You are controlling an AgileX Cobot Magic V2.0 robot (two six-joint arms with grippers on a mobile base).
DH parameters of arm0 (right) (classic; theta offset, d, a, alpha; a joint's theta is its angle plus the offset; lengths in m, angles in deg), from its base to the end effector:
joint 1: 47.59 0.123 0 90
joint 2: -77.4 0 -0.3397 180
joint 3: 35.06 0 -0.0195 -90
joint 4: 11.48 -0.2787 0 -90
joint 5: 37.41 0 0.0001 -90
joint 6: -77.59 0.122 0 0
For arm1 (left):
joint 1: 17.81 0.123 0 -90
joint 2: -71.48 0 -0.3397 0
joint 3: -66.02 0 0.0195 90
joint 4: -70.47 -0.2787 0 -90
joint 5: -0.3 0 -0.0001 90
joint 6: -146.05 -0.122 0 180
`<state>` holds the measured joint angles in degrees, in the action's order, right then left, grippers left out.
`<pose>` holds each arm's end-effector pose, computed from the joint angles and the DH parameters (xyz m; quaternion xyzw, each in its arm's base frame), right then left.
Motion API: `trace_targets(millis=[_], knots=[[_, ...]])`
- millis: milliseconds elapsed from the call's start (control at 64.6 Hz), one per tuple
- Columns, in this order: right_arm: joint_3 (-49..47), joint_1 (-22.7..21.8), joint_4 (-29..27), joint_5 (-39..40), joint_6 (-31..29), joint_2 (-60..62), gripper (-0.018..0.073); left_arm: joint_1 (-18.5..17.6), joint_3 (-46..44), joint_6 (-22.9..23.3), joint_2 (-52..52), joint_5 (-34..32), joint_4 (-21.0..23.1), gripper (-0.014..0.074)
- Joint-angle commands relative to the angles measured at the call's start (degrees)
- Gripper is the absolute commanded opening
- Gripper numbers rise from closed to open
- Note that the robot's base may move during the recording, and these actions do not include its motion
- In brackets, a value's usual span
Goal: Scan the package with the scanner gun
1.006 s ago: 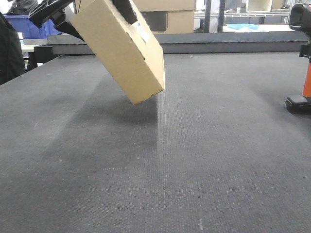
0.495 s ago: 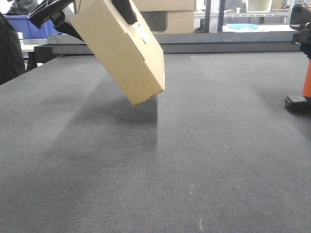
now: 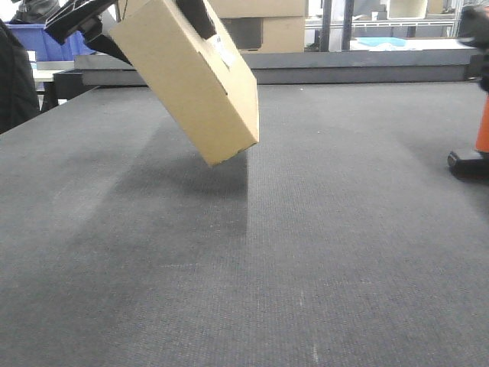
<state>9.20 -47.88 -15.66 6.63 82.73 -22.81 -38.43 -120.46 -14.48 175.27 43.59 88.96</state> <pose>0.3578 -0.0080 0.2195 0.0727 0.7654 0.0244 0.6390 0.4004 -0.1790 0.3467 -0.0636 0.9299 -0.2485 0.2635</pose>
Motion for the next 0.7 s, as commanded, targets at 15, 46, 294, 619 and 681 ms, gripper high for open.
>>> trace_targets(millis=[15, 46, 294, 619, 681], knots=[[-0.4, -0.1, -0.5, 0.0, -0.1, 0.0, 0.0055, -0.4, -0.2, 0.2, -0.1, -0.6, 0.3, -0.0111], [-0.4, -0.1, -0.5, 0.0, -0.1, 0.0, -0.0023, -0.4, -0.2, 0.2, -0.1, -0.6, 0.3, -0.0111], [-0.5, -0.1, 5.0, 3.0, -0.7, 0.8, -0.0162, -0.4, -0.2, 0.2, -0.1, 0.2, 0.3, -0.0111], [-6.5, -0.1, 10.3, -8.2, -19.9, 6.0, -0.0162, -0.4, -0.2, 0.2, -0.1, 4.0, 0.4, -0.0111], [-7.4, -0.1, 10.3, -9.1, -21.1, 6.3, -0.0162, -0.4, -0.2, 0.2, -0.1, 4.1, 0.4, -0.0111]])
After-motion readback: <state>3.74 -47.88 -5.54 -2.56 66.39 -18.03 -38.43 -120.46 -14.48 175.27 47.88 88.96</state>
